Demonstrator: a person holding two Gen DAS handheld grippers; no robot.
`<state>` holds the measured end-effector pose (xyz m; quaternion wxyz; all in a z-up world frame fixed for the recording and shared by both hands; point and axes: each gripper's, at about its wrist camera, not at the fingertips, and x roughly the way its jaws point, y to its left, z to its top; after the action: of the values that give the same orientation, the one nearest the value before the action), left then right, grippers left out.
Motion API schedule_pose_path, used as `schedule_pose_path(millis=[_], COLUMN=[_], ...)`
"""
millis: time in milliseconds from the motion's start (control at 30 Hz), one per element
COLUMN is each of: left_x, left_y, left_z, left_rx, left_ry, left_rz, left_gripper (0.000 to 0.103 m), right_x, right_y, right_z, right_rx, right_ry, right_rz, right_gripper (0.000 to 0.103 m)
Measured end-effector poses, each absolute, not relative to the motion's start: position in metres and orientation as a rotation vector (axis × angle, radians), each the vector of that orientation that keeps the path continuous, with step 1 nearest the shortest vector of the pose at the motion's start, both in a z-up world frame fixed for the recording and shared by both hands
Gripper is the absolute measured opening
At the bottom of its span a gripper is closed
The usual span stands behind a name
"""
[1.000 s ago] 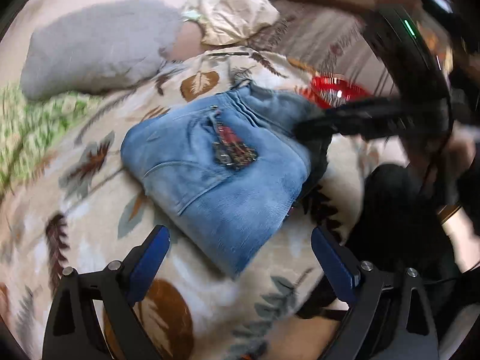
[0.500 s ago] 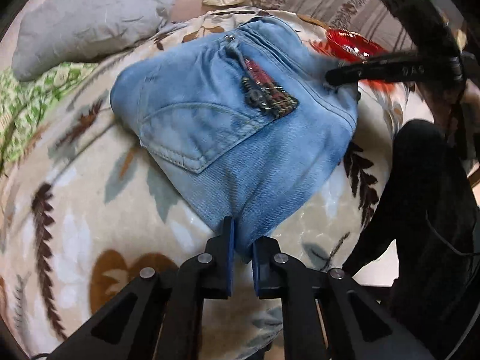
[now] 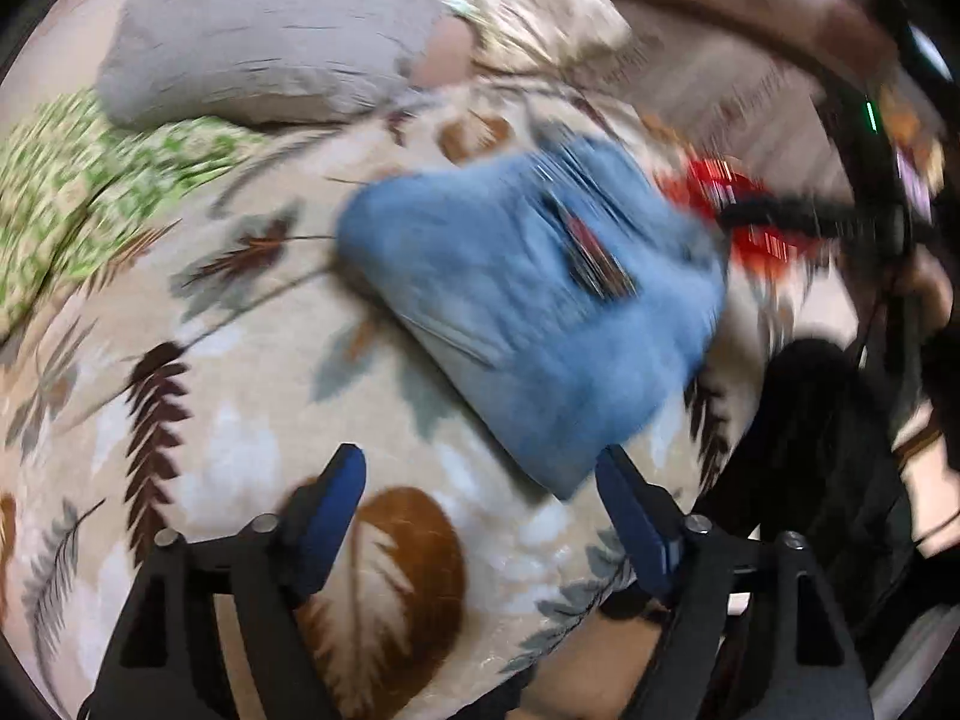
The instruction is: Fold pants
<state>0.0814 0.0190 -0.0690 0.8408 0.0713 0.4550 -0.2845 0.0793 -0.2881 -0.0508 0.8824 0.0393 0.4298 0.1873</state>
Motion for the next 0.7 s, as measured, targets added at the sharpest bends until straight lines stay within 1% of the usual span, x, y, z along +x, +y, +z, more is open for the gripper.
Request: schedule_pose_path(millis=[33, 100, 233, 300, 400, 467, 533, 633, 700], left_x=[0.088, 0.104, 0.137, 0.151, 0.169, 0.176, 0.182, 0.189, 0.191], left_y=[0.027, 0.038, 0.031, 0.018, -0.003, -0.010, -0.012, -0.010, -0.012], left_z=[-0.065, -0.063, -0.079, -0.095, -0.117, -0.125, -0.131, -0.142, -0.143], left_rx=[0.096, -0.036, -0.251, -0.292, -0.311, -0.316, -0.335, -0.402, -0.409], left_ry=[0.965, 0.984, 1.078, 1.124, 1.194, 1.217, 1.226, 1.240, 1.228], left_rz=[-0.586, -0.559, -0.585, -0.589, -0.577, -0.564, -0.551, -0.557, -0.553], left_gripper=[0.086, 0.092, 0.092, 0.092, 0.092, 0.092, 0.101, 0.103, 0.103], right_x=[0.082, 0.093, 0.115, 0.124, 0.128, 0.130, 0.133, 0.133, 0.130], right_y=[-0.292, -0.301, -0.311, -0.316, -0.318, -0.315, -0.309, -0.293, -0.282], right_z=[-0.049, -0.052, -0.078, -0.098, -0.113, -0.119, -0.126, -0.137, -0.135], right_rx=[0.103, 0.211, 0.463, 0.541, 0.619, 0.613, 0.611, 0.593, 0.542], right_ry=[0.896, 0.920, 1.013, 1.071, 1.106, 1.117, 1.136, 1.157, 1.121], right_rz=[0.393, 0.419, 0.465, 0.447, 0.481, 0.489, 0.509, 0.546, 0.547], right_gripper=[0.076, 0.077, 0.077, 0.077, 0.077, 0.077, 0.077, 0.077, 0.076])
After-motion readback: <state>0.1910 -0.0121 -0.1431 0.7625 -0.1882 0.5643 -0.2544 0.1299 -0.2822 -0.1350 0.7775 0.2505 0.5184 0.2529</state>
